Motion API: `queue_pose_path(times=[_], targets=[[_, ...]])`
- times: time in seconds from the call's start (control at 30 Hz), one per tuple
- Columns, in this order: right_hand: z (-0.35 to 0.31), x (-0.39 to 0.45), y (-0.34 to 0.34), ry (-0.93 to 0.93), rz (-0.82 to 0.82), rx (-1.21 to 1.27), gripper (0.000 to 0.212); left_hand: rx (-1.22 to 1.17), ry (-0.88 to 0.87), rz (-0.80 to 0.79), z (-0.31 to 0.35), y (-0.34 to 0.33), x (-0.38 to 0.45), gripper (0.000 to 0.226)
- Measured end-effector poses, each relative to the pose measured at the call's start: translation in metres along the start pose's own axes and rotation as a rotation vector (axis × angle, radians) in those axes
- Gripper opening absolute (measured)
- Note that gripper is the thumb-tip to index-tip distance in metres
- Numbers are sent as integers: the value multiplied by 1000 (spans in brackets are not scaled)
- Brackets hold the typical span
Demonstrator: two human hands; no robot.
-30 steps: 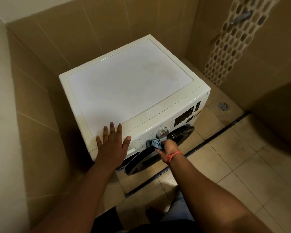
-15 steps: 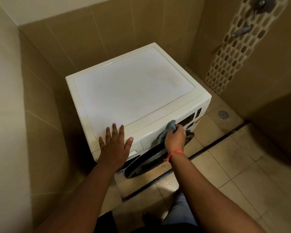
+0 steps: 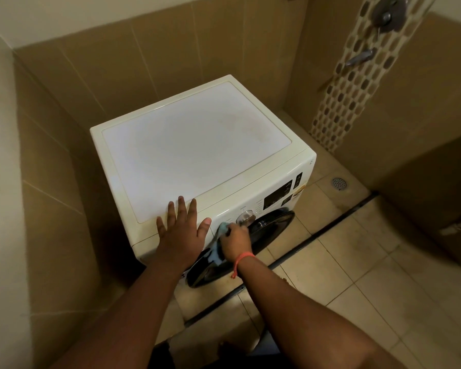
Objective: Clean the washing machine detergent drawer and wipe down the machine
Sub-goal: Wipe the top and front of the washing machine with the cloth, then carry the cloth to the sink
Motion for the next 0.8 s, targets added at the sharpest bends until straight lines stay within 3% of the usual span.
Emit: queue_pose_path(times=[0.07,0.23,0.3,0.37,0.47,0.53,0.67,0.8], targets=[[2,-3,3,-9,-87,132,28,-10,-9,1,6,5,-2,70],[1,-12,39,-122,-30,759,14,-84,-20,64,14,17,-6,66],[0,-17,53,-134,-58,953,15,-198,-25,64,23,17,-6,64],[-2,-24,70,-129,-85,1024,15,-390,6,-45,36,12,-8,63],[-6,-33,101,-60,-89,960,32,-563,49,-272,65,2,-12,57],[-11,-37,123,25,-102,829,29,-665,23,-330,91,6,-18,49],[-22,-41,172,196,-146,722,14,-864,-80,-399,150,25,-30,13],[-15,-53,254,311,-3,524,5,-800,-191,-366,218,44,-41,26]])
Point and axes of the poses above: each hand's wrist, its own x-axis towards the middle knuckle, its own y-axis out of the back of the hand, z = x × y, the point moved 7 cm from there along x, towards the middle knuckle, and after that the axes turned 9 degrees about y, right-handed, at the moved point
